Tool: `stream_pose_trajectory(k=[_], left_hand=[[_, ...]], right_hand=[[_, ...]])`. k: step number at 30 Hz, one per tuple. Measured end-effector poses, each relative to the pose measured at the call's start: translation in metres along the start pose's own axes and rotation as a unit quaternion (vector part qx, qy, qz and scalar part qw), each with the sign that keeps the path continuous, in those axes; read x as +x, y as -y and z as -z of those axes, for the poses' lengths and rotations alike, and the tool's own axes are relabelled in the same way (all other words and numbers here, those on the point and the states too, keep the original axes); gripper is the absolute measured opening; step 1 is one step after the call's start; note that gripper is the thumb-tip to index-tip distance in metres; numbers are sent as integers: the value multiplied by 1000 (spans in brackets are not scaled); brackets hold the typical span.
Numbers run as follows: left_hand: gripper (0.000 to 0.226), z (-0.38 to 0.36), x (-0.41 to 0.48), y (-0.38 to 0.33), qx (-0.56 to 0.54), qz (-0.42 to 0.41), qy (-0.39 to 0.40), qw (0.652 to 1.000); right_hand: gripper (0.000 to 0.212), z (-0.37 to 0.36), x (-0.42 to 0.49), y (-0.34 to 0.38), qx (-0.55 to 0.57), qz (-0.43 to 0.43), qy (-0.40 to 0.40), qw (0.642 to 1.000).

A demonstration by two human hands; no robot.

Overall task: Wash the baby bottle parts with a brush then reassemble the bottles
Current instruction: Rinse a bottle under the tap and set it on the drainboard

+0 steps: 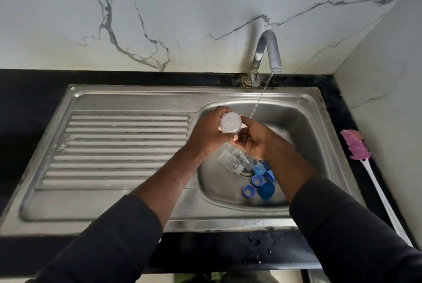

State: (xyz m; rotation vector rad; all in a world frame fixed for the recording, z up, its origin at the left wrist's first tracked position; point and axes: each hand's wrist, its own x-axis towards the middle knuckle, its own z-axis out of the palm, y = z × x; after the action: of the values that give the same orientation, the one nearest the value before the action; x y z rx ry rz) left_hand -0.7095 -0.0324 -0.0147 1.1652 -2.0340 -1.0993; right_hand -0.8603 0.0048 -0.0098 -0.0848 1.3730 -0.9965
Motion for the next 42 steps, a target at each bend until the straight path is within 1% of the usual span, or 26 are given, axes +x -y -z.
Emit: stream_pose_trajectory(k=[3, 4, 5, 6, 7, 8, 10, 13, 15, 18, 21, 23, 25, 30, 33, 35, 37, 40, 42], left_hand=[[68, 4, -2, -5, 14, -4, -8, 1000], [69, 4, -3, -6, 25, -5, -8, 1000], [71, 5, -3, -6, 35, -9, -7, 999], [72, 5, -3, -5, 42, -13, -6, 999], [73, 5, -4, -4, 46, -16, -5, 999], [75, 7, -6, -3, 53, -17, -4, 998], [78, 10, -8, 0, 72, -9, -1, 997], [82, 13, -12, 5, 70, -5, 14, 997], [84, 15, -15, 5, 69, -4, 23, 997], [87, 22, -24, 4, 29, 13, 20, 999], [76, 39, -41, 8, -20, 39, -6, 999], [70, 53, -55, 17, -46, 65, -29, 996], [69, 73, -71, 27, -77, 92, -62, 991], [59, 124, -118, 55, -102, 145, -152, 972], [50, 154, -153, 73, -90, 180, -207, 957], [50, 164, -161, 78, -53, 180, -204, 961], [50, 195, -203, 95, -20, 215, -257, 942], [48, 215, -231, 103, 11, 241, -277, 930], [48, 228, -252, 112, 22, 260, -293, 920]], right_hand=[[53, 0, -16, 2, -57, 6, -19, 998], [46, 0, -24, 2, -105, 16, -32, 994], [38, 0, -29, 2, -176, 37, -57, 982], [30, 1, -32, 3, -247, 70, -87, 963], [29, 2, -33, 2, -305, 117, -115, 938], [34, 3, -33, 2, -344, 163, -132, 915], [44, 6, -31, -1, -395, 227, -125, 882], [56, 7, -32, -7, -486, 316, -105, 808], [60, 5, -34, -11, -505, 348, -90, 784], [62, 3, -36, -17, -515, 364, -61, 774], [62, -11, -41, -23, -523, 390, -38, 757], [58, -28, -41, -32, -525, 409, -14, 747], [55, -51, -38, -43, -520, 425, 11, 741], [55, -117, -30, -74, -510, 423, 91, 744], [55, -161, -31, -99, -521, 421, 140, 729], [54, -172, -30, -105, -518, 431, 149, 724], [49, -217, -31, -136, -542, 430, 212, 690], [42, -247, -31, -159, -551, 421, 250, 676], [42, -268, -32, -179, -557, 424, 279, 658]])
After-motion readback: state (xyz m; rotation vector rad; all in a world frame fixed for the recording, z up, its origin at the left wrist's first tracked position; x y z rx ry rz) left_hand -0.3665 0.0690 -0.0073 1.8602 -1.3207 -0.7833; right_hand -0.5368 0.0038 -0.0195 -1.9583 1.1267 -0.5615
